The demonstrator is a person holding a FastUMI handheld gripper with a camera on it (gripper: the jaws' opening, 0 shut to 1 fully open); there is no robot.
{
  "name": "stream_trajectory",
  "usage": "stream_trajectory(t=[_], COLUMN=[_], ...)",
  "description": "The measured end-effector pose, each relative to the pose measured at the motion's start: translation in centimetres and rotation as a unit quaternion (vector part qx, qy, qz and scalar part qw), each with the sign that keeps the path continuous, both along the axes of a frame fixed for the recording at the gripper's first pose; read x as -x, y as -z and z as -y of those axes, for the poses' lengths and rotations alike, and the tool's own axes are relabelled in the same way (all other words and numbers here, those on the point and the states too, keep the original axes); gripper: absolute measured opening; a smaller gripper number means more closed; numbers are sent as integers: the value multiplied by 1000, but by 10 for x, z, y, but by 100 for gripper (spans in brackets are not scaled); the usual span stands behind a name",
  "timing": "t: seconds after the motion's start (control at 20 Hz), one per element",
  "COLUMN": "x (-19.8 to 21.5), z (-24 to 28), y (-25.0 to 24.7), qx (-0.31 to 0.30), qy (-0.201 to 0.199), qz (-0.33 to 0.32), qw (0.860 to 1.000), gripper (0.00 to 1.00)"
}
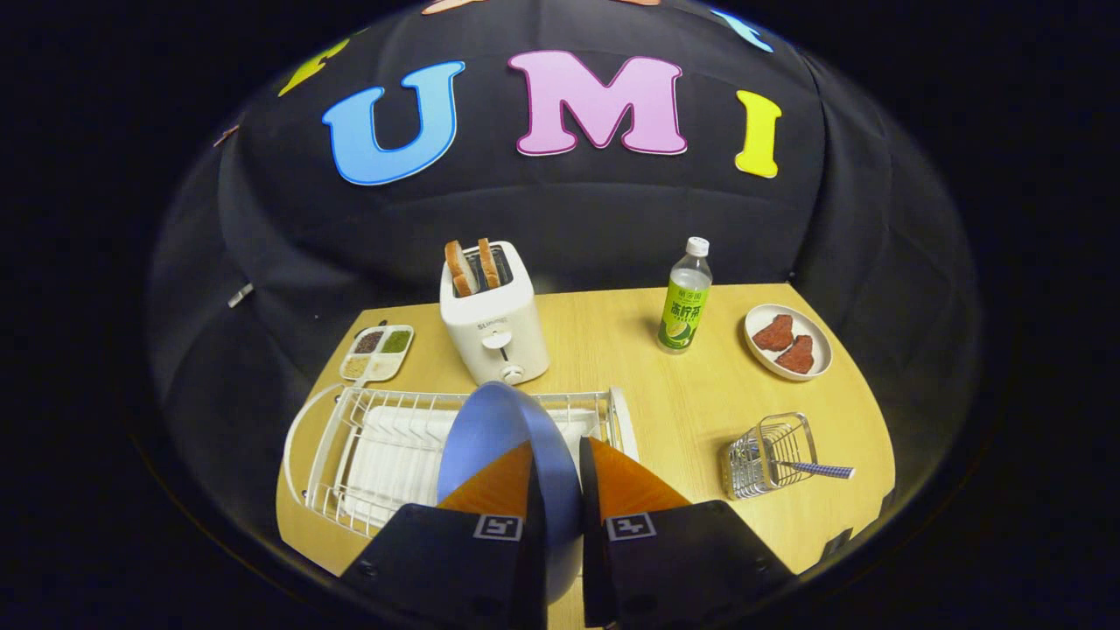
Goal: Take the plate from the dish rack, then take the spoon from the basket and place it into the plate.
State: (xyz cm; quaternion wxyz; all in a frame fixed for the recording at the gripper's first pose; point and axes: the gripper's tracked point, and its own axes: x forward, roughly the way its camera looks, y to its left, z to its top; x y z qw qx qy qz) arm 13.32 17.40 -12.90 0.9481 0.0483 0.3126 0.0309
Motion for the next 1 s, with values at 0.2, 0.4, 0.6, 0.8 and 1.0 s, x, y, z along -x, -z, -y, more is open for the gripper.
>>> stream_trajectory(t=[0.2,0.4,0.6,0.8,1.0], x=[21,54,95,130,142], z=[37,81,134,174,215], y=[-21,-33,-23,-7,28], qx=[-20,-34,-35,-87,-125], qy=[-16,-31,-25,-14,21], qz=[21,30,19,-1,-36], qw=[999,999,999,996,991], gripper=[20,20,20,20,20])
